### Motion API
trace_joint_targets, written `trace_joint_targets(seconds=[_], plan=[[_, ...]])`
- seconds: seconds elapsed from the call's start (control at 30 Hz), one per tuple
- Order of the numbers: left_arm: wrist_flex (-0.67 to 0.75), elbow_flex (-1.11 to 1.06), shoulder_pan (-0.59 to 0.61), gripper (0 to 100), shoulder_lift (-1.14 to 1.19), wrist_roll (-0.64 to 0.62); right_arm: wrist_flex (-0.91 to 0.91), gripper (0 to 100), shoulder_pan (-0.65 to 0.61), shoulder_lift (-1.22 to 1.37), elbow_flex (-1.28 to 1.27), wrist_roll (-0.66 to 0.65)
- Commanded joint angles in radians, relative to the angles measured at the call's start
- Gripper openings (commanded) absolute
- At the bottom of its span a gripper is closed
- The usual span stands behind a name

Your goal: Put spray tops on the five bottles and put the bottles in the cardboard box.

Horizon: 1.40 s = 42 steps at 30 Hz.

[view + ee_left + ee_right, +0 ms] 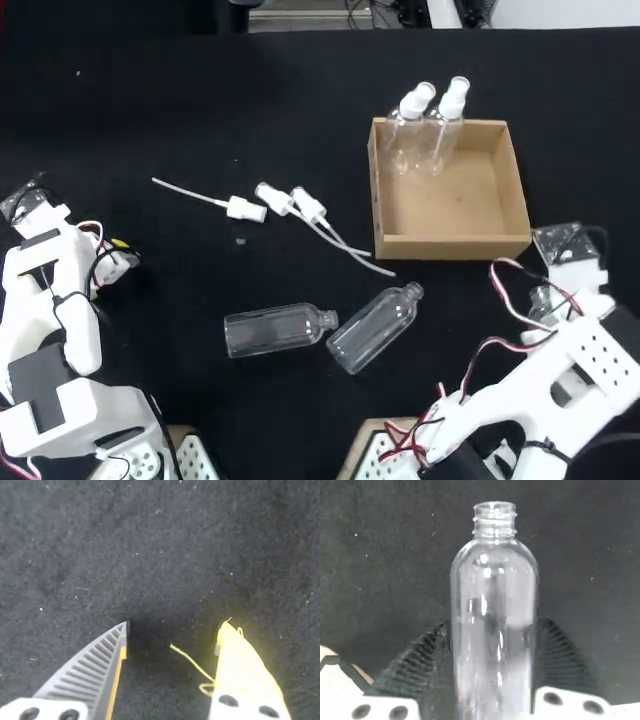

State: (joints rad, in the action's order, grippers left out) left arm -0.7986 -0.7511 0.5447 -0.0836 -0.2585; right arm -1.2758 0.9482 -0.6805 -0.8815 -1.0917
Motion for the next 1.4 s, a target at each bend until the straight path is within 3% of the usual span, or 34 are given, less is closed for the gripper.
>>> trace_joint_targets(seconds=[0.0, 0.2, 0.5, 0.67, 0.77, 1.23, 1.3, 1.37], plan=[[0.012, -0.004, -0.018, 28, -0.005, -0.003, -0.005, 32.6, -0.018, 0.004, 0.051, -0.023], [0.012, -0.004, -0.018, 28, -0.005, -0.003, 0.057, 30.3, -0.014, 0.136, 0.074, -0.021], [0.012, -0.004, -0.018, 28, -0.005, -0.003, -0.206, 30.2, 0.034, 0.400, 0.374, -0.029], [0.017, -0.002, -0.021, 28, -0.005, -0.003, -0.310, 30.3, 0.098, 0.429, 0.348, -0.206], [0.018, -0.001, -0.022, 28, -0.003, -0.003, -0.324, 30.3, 0.109, 0.423, 0.298, -0.247], [0.017, -0.002, -0.021, 28, -0.005, -0.003, 0.229, 29.9, 0.158, 0.430, -0.027, -0.244], [0.017, -0.002, -0.021, 28, -0.005, -0.003, 0.281, 22.7, 0.176, 0.427, -0.035, -0.242], [0.017, -0.002, -0.021, 28, -0.005, -0.003, 0.307, 8.8, 0.178, 0.423, -0.019, -0.241]])
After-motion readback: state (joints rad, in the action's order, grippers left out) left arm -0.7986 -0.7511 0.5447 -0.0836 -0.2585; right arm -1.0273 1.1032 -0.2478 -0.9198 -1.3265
